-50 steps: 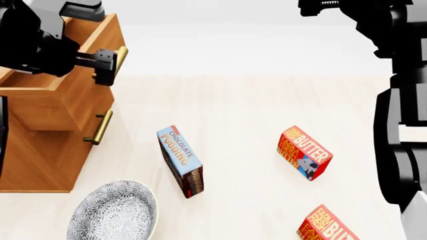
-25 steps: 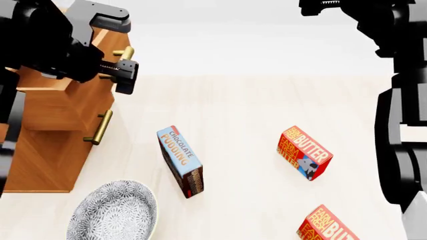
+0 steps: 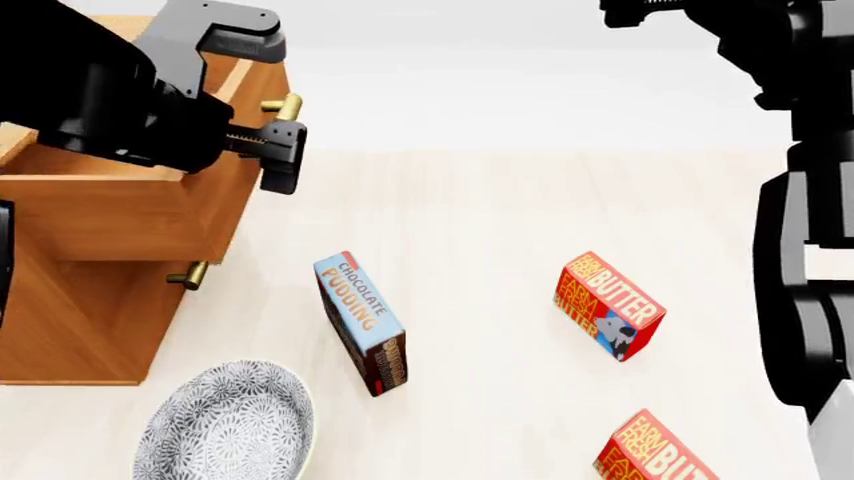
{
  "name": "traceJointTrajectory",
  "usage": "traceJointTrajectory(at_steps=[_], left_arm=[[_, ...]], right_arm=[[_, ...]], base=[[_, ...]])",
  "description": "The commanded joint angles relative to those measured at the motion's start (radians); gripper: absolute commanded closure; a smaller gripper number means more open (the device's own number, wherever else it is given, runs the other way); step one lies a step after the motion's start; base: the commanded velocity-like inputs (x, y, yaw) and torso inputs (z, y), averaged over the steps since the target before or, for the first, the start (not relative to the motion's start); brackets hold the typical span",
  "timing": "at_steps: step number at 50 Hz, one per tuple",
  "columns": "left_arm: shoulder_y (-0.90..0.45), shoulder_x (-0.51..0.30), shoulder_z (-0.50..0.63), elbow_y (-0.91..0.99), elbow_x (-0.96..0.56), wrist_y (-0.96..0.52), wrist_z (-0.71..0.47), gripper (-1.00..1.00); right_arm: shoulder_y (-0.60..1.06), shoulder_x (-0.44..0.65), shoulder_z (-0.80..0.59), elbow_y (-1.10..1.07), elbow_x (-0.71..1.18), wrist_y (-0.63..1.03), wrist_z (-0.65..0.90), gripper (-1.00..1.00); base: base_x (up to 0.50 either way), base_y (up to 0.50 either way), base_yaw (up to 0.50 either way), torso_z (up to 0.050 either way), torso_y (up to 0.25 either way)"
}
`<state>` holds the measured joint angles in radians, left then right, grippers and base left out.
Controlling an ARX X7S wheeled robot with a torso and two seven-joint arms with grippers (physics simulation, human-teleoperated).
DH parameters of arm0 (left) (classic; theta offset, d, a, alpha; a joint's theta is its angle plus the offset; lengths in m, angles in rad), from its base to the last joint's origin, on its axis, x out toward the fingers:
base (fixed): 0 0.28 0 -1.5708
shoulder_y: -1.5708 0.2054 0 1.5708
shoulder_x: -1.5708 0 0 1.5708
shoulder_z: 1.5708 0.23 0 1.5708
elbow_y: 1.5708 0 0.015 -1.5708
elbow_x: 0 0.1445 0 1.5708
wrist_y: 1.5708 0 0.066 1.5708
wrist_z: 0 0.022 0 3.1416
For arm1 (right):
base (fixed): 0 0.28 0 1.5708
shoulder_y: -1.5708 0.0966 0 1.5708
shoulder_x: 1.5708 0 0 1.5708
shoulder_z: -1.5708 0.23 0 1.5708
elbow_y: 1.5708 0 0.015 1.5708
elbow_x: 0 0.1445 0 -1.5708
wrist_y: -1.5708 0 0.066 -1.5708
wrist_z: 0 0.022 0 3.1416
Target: Put the butter at the front in the top drawer of the cabinet and close it.
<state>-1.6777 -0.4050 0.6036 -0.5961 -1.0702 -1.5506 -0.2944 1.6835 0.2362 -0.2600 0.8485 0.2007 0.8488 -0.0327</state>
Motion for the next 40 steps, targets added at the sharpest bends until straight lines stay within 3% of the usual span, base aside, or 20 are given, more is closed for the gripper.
traceJointTrajectory(at_steps=[1,24,40], left_arm=[[0.002,0.009,0.001,0.026,-0.180,0.008,-0.091,-1.00],[-0.007,0.106,0.042,0.015,-0.261,0.044,-0.114,-1.00],[-0.045,0.120,0.062,0.010,-0.290,0.060,-0.104,-1.00]], right_arm=[[-0.003,0.007,-0.001,-0.015,0.002,0.011,0.001,-1.00],[-0.025,0.036,0.006,-0.075,0.012,0.053,0.011,-1.00],[-0.012,0.025,-0.003,-0.051,0.011,0.043,0.010,-1.00]], base=[[0.00,0.00,0.00,0.000,0.000],[0.00,0.00,0.00,0.000,0.000],[0.00,0.00,0.00,0.000,0.000]])
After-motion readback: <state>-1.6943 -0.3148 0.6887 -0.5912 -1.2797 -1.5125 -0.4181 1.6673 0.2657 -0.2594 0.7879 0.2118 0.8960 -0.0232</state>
